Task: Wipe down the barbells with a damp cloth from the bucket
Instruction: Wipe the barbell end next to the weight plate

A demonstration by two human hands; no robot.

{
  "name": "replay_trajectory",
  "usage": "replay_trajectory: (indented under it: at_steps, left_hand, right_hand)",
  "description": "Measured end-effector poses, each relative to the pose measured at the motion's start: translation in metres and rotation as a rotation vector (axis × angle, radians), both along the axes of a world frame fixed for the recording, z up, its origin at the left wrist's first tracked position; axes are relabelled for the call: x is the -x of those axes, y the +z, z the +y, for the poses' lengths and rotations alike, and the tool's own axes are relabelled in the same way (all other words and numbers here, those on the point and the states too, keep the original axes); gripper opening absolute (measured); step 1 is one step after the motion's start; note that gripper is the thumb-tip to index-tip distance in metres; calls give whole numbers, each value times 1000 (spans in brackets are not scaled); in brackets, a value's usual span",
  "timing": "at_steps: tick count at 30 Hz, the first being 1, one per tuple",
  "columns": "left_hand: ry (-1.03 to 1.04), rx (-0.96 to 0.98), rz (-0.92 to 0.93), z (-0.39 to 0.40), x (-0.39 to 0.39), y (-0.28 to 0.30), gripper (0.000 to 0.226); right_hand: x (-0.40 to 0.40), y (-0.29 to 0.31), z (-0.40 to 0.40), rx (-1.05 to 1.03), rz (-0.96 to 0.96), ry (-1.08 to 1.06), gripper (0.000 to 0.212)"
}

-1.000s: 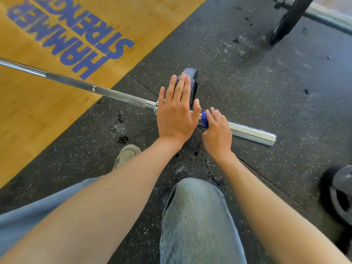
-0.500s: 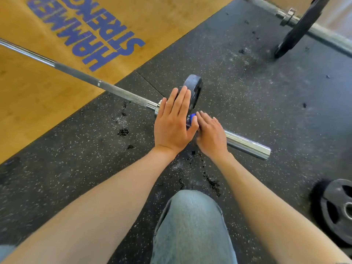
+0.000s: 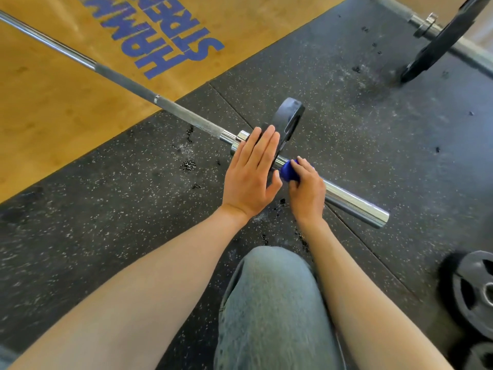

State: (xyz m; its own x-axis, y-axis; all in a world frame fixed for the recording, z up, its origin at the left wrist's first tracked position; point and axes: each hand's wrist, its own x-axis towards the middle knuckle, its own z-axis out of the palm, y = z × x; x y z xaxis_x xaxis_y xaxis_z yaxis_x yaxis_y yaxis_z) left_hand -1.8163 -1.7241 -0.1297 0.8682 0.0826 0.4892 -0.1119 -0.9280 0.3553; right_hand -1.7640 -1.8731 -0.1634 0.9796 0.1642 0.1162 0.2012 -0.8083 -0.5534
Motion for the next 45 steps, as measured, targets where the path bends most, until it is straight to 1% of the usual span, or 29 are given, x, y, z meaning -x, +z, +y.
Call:
replay_trajectory:
  at_steps: [4, 7, 10, 12, 14, 17, 19, 20, 21, 23, 24, 26, 27, 28, 30, 31, 32, 33, 34, 35, 36, 38, 39, 40, 41, 42, 43, 44, 45]
  left_hand:
    - [-22, 18, 14, 6, 21, -6, 68]
    - [-31, 18, 53, 7, 40, -10, 70]
    - [-36, 12, 121, 7, 62, -6, 75]
    - [-82, 48, 142, 12, 67, 8, 76]
    - [-125, 84, 107, 17, 52, 33, 75]
    - [-120, 132, 87, 9, 0, 71, 69]
    - [-163, 27, 167, 1, -27, 77, 66]
    - [-187, -77, 222, -1, -33, 72, 65]
    - [-198, -173, 268, -1, -35, 65, 64]
    - [-184, -257, 285, 2, -33, 53, 67]
    - [-167, -249, 268, 2, -30, 50, 69]
    - [-157, -223, 231, 2, -22, 51, 69]
    - [-158, -220, 220, 2, -15, 51, 69]
    - [-157, -232, 212, 4, -6, 49, 68]
    - [-156, -253, 198, 8, 12, 44, 67]
    - [-152, -246, 192, 9, 22, 41, 65]
    - [-151, -228, 189, 10, 33, 40, 65]
    - [-158, -210, 191, 12, 44, 39, 65]
    - [-169, -198, 200, 14, 56, 38, 65]
    - [-187, -196, 204, 16, 68, 38, 66]
    - [-215, -196, 208, 20, 79, 38, 66]
    - [-260, -160, 208, 29, 91, 45, 67]
    - [-263, -128, 186, 30, 88, 53, 67]
    - [-258, -92, 160, 28, 78, 63, 66]
    - [-252, -56, 146, 25, 63, 72, 65]
    - [-248, -24, 161, 20, 48, 79, 64]
    - [-237, -13, 195, 17, 35, 82, 65]
    - [-225, -44, 238, 15, 28, 79, 66]
    - [-218, -112, 274, 14, 27, 73, 69]
  right_hand:
    - [5, 11, -14, 17, 44, 103, 54]
    - [16, 7, -19, 99, 8, 220, 51]
    - [27, -5, -18, 120, -50, 193, 46]
    - [34, -9, -15, 123, -68, 161, 49]
    - [35, -13, -12, 155, -91, 218, 60]
    - [30, -14, -3, 239, -122, 413, 69]
    - [29, -13, -2, 289, -168, 481, 69]
    - [28, -14, -4, 292, -160, 458, 70]
    - [29, -13, -4, 284, -120, 382, 74]
    - [36, -14, 2, 261, -62, 207, 77]
    - [42, -16, 9, 248, -62, 186, 74]
    - [50, -14, 16, 221, -133, 290, 67]
    - [50, -11, 15, 210, -165, 334, 67]
    - [50, -7, 10, 200, -138, 318, 69]
    - [57, 2, 5, 176, -26, 76, 69]
    - [65, 2, 10, 181, -18, 11, 64]
    - [78, 2, 19, 220, -24, 38, 60]
    - [92, 0, 26, 260, -68, 136, 59]
    - [100, -1, 29, 289, -136, 236, 61]
    - [103, -2, 26, 275, -155, 262, 62]
    - [104, 0, 20, 219, -98, 183, 62]
    - [116, 8, 12, 129, 37, -120, 56]
    - [126, 11, 17, 135, 49, -173, 55]
    - [138, 11, 25, 172, 40, -130, 59]
    - [150, 10, 32, 200, 9, -25, 66]
    - [156, 6, 33, 212, -38, 71, 72]
    - [156, 2, 30, 218, -66, 95, 75]
    - [155, -2, 25, 184, -43, 26, 75]
    - [155, -5, 20, 150, 10, -120, 72]
